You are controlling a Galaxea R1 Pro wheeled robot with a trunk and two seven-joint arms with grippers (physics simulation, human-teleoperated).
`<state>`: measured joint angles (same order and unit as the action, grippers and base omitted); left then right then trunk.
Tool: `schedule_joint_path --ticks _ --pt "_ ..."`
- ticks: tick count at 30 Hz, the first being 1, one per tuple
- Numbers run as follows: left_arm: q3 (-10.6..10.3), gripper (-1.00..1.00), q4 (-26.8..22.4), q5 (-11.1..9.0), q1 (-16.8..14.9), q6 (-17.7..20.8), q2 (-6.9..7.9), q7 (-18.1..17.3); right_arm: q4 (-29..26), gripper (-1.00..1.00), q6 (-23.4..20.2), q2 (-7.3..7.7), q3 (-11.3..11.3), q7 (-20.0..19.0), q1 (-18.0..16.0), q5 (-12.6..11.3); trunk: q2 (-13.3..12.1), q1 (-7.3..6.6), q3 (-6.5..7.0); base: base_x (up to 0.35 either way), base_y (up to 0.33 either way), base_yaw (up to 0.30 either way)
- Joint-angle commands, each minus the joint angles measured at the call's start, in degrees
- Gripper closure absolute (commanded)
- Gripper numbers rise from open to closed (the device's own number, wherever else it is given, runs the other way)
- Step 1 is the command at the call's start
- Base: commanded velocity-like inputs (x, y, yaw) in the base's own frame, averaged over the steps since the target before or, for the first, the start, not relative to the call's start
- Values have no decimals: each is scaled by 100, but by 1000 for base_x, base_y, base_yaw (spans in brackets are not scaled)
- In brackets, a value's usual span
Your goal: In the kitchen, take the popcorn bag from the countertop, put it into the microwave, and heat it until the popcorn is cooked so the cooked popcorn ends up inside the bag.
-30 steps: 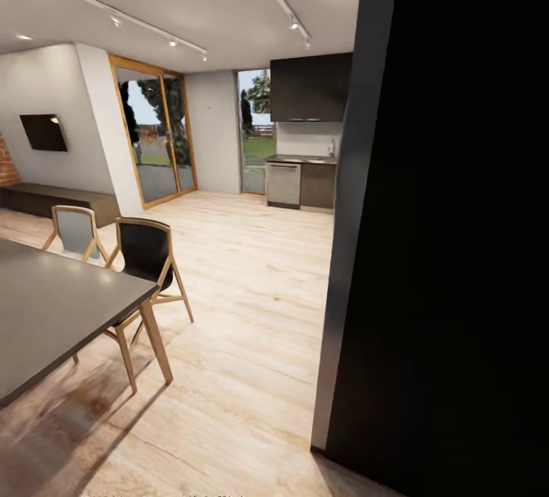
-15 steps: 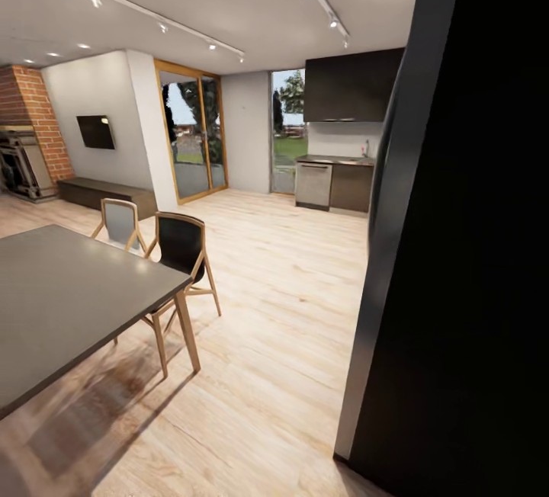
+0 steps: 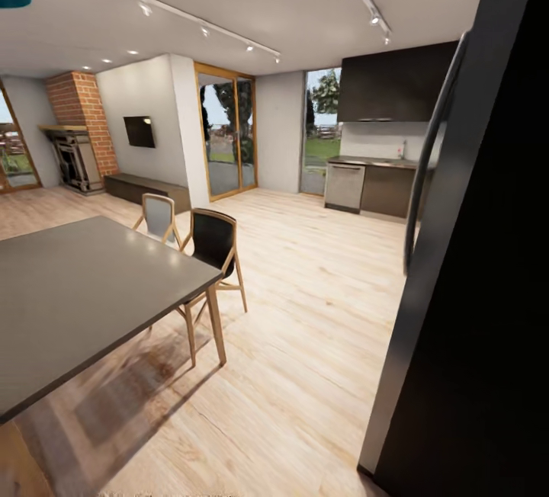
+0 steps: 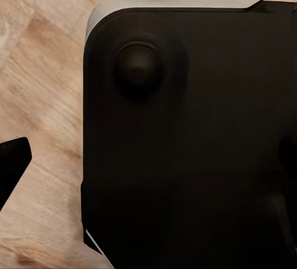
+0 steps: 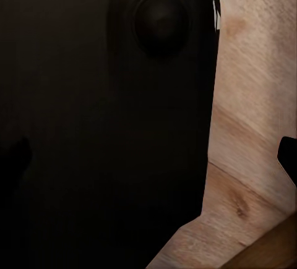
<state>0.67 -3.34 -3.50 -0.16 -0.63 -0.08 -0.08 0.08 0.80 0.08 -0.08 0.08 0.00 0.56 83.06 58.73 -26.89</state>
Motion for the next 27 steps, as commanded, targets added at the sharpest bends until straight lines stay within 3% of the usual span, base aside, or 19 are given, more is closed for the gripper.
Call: schedule_joint_path --ticks 1,8,27 --pt "3 -100 0 -37 -1 -7 -1 -1 1 -100 8 1 -1 1 0 6 2 0 -4 0 0 268" --pt "3 -100 0 -37 -1 -7 -1 -1 1 -100 0 1 -9 1 0 6 2 0 -4 0 0 203" --pt "-1 -100 0 -54 -1 -2 -1 -1 1 -100 -26 1 11 14 0 -35 2 0 -4 17 0 4"
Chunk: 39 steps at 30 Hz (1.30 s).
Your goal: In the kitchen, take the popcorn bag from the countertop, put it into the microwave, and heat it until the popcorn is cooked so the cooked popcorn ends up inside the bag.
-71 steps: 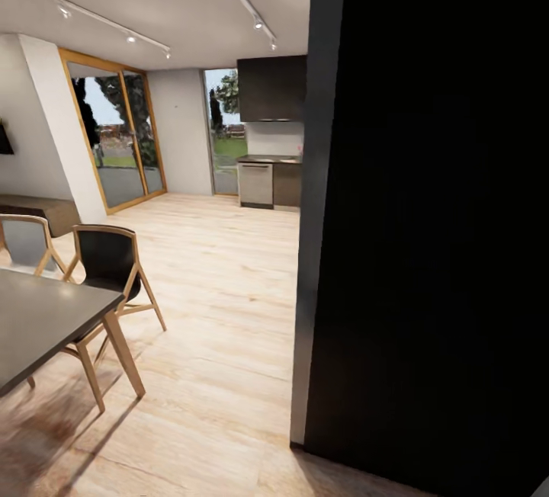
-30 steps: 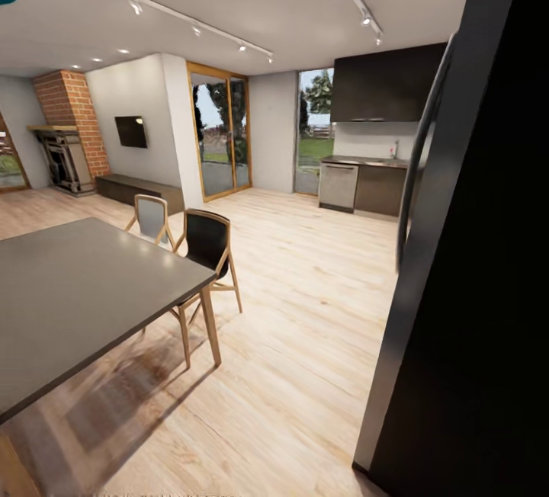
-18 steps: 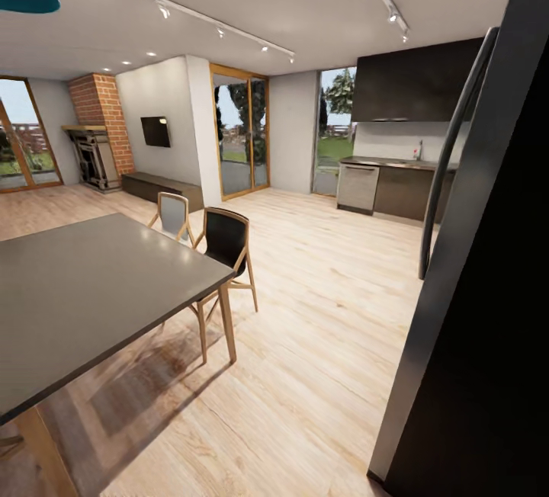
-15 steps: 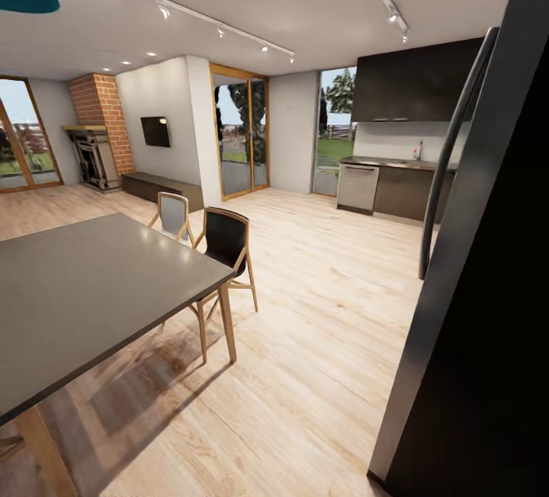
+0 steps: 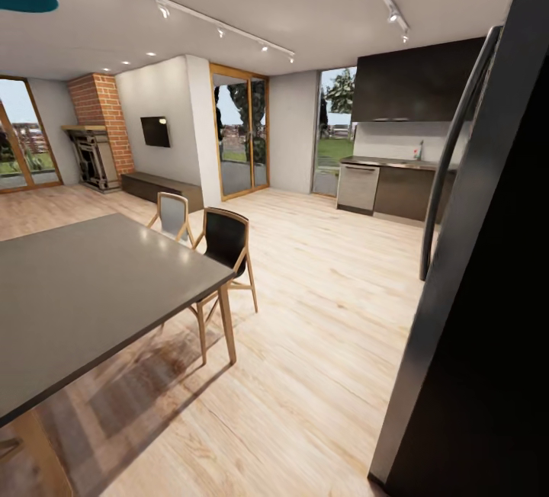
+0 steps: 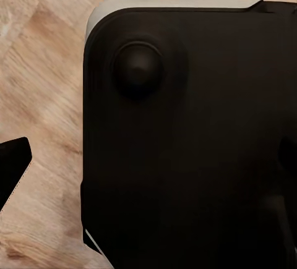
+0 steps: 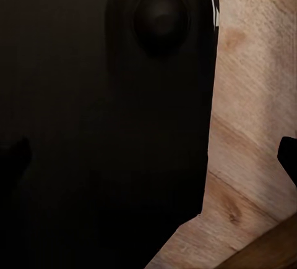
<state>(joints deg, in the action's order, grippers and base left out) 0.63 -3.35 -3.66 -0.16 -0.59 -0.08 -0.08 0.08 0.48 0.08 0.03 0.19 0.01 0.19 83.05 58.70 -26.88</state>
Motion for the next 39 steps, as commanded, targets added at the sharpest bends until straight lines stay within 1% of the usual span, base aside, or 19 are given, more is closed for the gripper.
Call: schedule_joint_path --ticks 1,10,39 --pt "1 -100 1 -38 -1 -6 -1 -1 1 -100 5 0 3 0 -1 5 2 3 -4 297 0 0" --pt "-2 -100 1 -38 -1 -6 -1 -4 1 -100 9 5 -29 -2 -1 16 2 3 -4 314 41 0" --pt "-2 -100 1 -38 -1 -7 -1 -3 1 -100 39 9 -11 -2 -1 34 2 3 -4 313 137 0"
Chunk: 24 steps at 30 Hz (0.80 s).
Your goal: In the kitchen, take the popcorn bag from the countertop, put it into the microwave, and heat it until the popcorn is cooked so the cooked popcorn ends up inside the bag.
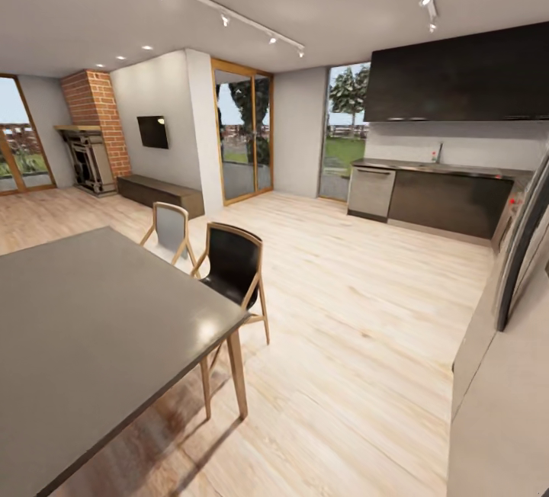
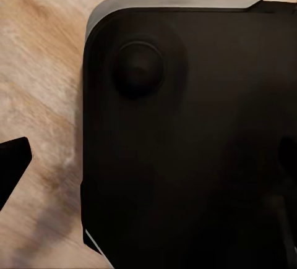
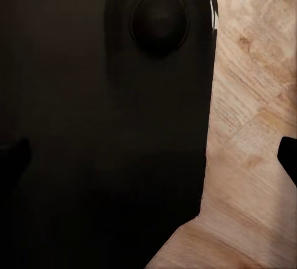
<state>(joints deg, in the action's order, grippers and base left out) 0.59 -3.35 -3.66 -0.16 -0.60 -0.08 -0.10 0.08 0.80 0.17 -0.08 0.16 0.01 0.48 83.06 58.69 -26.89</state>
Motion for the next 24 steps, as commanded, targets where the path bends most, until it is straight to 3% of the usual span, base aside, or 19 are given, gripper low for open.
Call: schedule_joint_path --ticks 1,9,24 --pt "2 -100 1 -38 -2 -8 -1 0 1 -100 8 1 6 2 -1 5 2 3 -4 313 140 0" --pt "2 -100 1 -38 -2 -10 -1 -1 1 -100 8 -5 27 2 -1 -16 2 3 -4 290 127 -115" --pt "2 -100 1 -38 -2 -10 -1 1 1 -100 8 -4 35 2 -1 -65 2 3 -4 15 6 -249"
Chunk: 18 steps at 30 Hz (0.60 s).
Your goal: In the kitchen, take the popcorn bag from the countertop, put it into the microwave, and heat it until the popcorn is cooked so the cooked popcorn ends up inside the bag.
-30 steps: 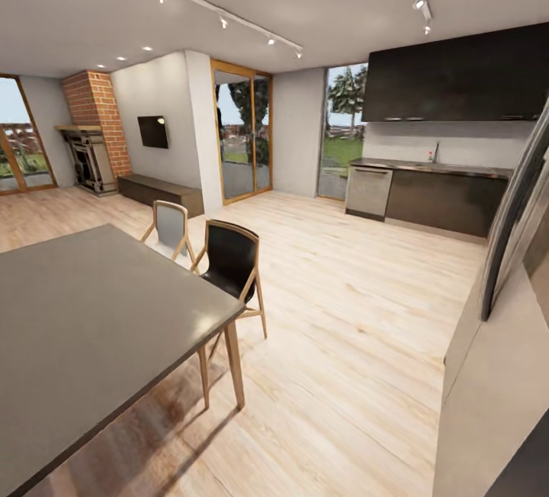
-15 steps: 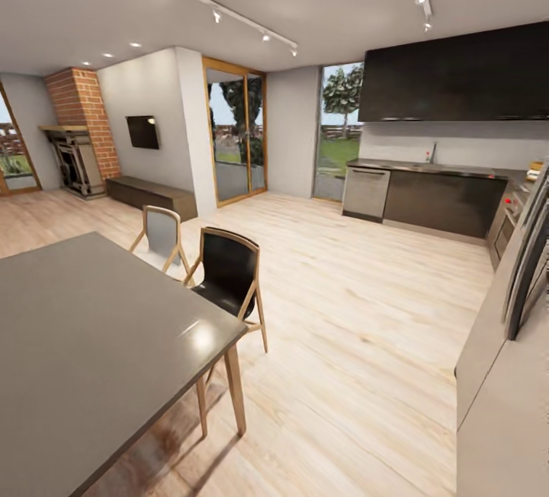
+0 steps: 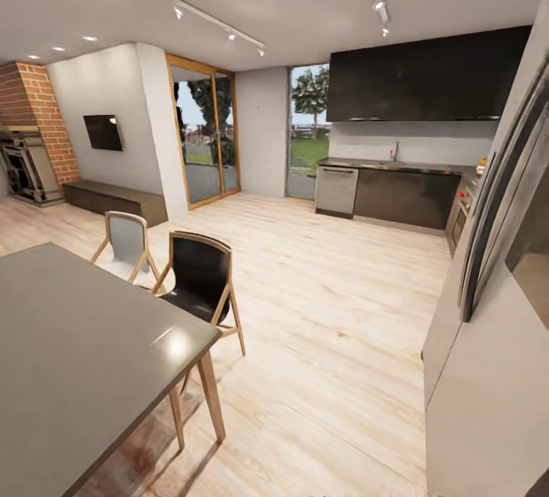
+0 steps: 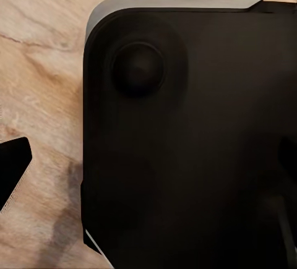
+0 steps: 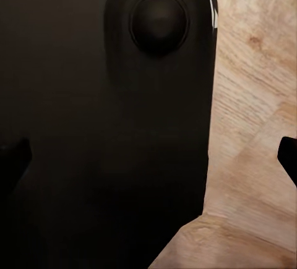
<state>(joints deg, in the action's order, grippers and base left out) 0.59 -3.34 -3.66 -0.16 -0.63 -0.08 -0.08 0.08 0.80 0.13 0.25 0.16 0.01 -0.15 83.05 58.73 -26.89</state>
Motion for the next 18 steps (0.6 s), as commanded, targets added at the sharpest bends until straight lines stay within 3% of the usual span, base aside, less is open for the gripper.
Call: schedule_joint_path --ticks 1,18 --pt "3 -100 0 -38 -1 -7 -1 -1 1 -100 8 -2 4 2 -1 -8 2 0 -4 0 0 -251" --pt "4 -100 0 -38 -1 -4 -1 -1 1 -100 4 4 1 2 -1 -11 2 0 -4 0 0 -251"
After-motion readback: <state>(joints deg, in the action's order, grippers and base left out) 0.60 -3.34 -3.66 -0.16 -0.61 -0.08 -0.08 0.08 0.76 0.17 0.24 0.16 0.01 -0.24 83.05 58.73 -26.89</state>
